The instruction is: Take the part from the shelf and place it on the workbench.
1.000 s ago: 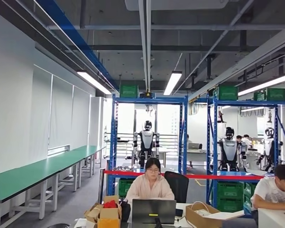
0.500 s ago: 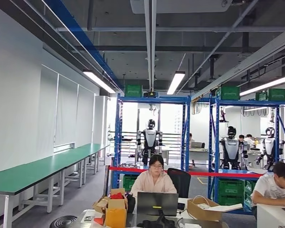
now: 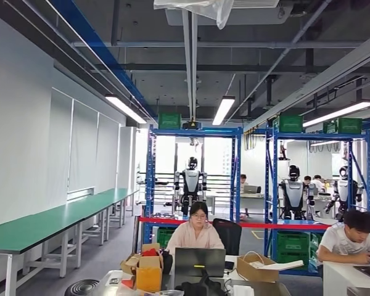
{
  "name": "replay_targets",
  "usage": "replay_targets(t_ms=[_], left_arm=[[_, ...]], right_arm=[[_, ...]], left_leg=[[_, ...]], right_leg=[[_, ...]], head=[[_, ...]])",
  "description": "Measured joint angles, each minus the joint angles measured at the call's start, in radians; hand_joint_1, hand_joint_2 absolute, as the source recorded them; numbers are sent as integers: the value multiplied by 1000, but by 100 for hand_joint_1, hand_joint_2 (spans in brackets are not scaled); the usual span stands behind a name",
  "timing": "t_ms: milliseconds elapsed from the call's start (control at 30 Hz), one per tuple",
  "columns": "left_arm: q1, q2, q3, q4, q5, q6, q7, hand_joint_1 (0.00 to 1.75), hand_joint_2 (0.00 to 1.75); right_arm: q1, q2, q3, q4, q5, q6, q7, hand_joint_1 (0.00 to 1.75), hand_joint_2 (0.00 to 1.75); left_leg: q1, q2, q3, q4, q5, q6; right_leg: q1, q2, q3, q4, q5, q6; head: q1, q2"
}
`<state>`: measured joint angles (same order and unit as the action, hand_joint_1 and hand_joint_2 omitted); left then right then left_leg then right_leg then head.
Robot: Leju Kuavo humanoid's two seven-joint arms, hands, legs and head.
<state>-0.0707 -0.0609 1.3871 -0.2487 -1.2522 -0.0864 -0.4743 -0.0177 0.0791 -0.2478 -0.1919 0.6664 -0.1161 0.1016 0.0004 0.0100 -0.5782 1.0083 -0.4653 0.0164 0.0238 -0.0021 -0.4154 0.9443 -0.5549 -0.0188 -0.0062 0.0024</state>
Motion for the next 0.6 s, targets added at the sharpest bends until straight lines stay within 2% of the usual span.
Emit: replay_targets(t_ms=[33, 67, 133, 167, 200, 233, 267, 300, 367, 400, 433, 533, 600], left_arm=[[0, 0, 0, 0, 2, 0, 0, 0, 44], [0, 0, 0, 0, 4, 0, 2, 0, 87], [0, -1, 0, 0, 7, 1, 9, 0, 175], [0, -1, 0, 0, 8, 2, 13, 0, 175], [1, -1, 0, 0, 8, 2, 17, 0, 175], [1, -1, 0, 0, 9, 3, 19, 0, 175], [1, -1, 0, 0, 10, 3, 22, 0, 175], [0, -1, 0, 0, 12, 4, 26, 0, 175], [-2, -1, 1, 0, 16, 4, 33, 0, 175], [-3, -1, 1, 0, 16, 4, 35, 0, 175], [-3, -2, 1, 0, 17, 4, 35, 0, 175], [-4, -7, 2, 0, 22, 1, 36, 0, 175], [-6, -10, 2, 0, 24, 0, 35, 0, 175]], right_arm=[[-1, 0, -2, 0, -1, 1, 1, 0, 0], [-1, 1, -5, 0, -3, 4, 1, 0, 0], [2, 1, -13, 0, -14, 12, 1, 0, 0], [4, 1, -19, 0, -21, 17, 1, 0, 0], [5, 1, -27, 0, -27, 22, 1, 0, 0], [6, 1, -34, 0, -33, 26, 1, 0, 0], [5, 0, -41, 0, -36, 29, 1, 0, 0], [5, 0, -48, 0, -38, 32, 2, 0, 0], [4, -2, -59, 0, -39, 35, 4, 0, 87], [4, -4, -64, 0, -39, 35, 6, 0, 131], [3, -6, -68, 0, -39, 36, 8, 0, 175], [3, -16, -80, 0, -36, 36, 18, 0, 175], [4, -21, -85, 0, -35, 36, 23, 0, 175]], left_leg=[[1, 0, -6, 7, -6, -4], [1, -1, -17, 30, -29, -8], [3, -3, -54, 133, -108, -14], [3, -3, -75, 201, -146, -17], [4, -3, -87, 251, -164, -19], [5, -3, -85, 270, -162, -22], [6, -3, -65, 251, -144, -23], [8, -3, -30, 198, -115, -24], [10, -3, 44, 71, -73, -22], [10, -3, 65, 31, -66, -20], [9, -3, 72, 13, -68, -16], [11, -3, 65, 6, -66, -1], [14, -2, 62, 3, -60, 9]], right_leg=[[-2, -1, -2, -8, 5, -3], [-4, -3, -5, -16, 11, -7], [-5, -7, -18, -18, 21, -14], [-4, -9, -26, -15, 25, -15], [-3, -11, -32, -13, 29, -16], [-3, -11, -39, -8, 31, -15], [-3, -11, -46, -3, 32, -14], [-3, -11, -51, 4, 32, -13], [-1, -11, -64, 22, 28, -6], [0, -10, -70, 31, 26, -2], [2, -10, -76, 38, 25, 2], [1, -8, -86, 53, 19, 14], [-1, -4, -99, 83, -6, 24]], head=[[0, 0], [0, 0], [0, 0], [0, 0], [0, 0], [0, 0], [0, 0], [0, 0], [0, 0], [0, 0], [0, 0], [0, 0], [0, 0]])
